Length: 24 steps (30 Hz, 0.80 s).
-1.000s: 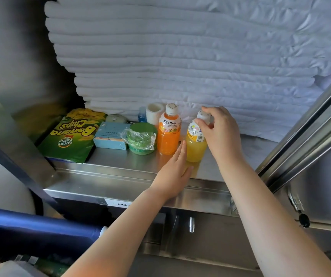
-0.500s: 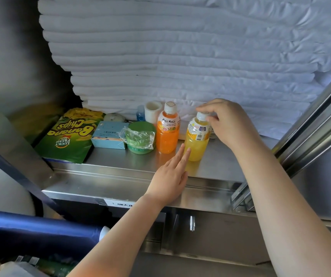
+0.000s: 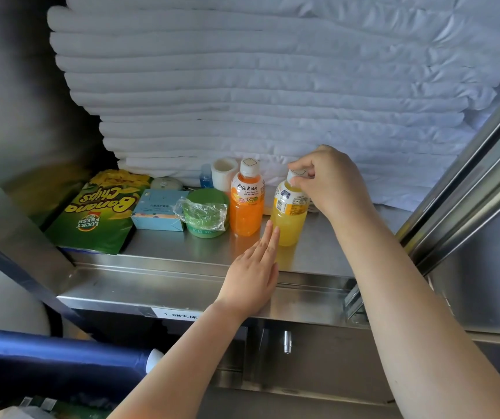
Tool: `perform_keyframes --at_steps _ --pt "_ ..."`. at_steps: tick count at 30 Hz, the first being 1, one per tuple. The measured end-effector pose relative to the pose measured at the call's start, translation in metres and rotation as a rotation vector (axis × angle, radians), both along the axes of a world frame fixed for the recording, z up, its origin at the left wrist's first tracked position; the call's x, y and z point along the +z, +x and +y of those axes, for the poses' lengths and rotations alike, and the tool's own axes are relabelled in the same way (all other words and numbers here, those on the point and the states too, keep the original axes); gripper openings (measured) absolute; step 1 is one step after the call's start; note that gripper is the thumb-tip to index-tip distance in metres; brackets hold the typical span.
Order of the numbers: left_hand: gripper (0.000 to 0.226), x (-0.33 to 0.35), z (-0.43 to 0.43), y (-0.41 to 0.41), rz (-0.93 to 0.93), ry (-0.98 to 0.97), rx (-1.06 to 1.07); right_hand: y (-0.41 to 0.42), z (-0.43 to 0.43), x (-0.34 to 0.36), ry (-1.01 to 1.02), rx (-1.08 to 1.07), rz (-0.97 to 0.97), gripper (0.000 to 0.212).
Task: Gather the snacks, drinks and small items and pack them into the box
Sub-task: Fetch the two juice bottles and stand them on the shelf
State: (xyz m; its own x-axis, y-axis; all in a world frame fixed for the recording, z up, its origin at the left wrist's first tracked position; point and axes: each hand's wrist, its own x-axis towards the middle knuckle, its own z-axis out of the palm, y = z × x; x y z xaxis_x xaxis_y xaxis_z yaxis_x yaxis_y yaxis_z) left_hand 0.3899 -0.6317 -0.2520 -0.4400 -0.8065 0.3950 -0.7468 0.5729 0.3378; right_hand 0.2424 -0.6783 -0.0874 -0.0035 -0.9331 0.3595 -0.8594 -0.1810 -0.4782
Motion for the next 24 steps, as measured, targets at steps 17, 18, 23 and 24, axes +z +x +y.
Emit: perform_keyframes --at_steps 17,18,23,24 --pt "0.057 -0.0013 0.0003 -0.0022 -0.060 -0.028 0.022 -0.0092 -0.0007 0.0068 0.082 0.025 0.097 0.034" --pt "0.057 -0.0014 0.0004 -0.0021 -0.062 -0.027 0.022 -0.0091 -0.0005 0.0071 0.083 0.020 0.085 0.033" --pt "0.057 -0.0005 0.0017 -0.0025 -0.052 -0.035 0.038 -0.0037 -0.0022 0.0096 0.093 0.004 0.032 0.032" --pt "0.057 -0.0002 0.0022 -0.0028 -0.050 -0.041 0.040 -0.0026 -0.0032 0.0101 0.095 0.002 0.024 0.032"
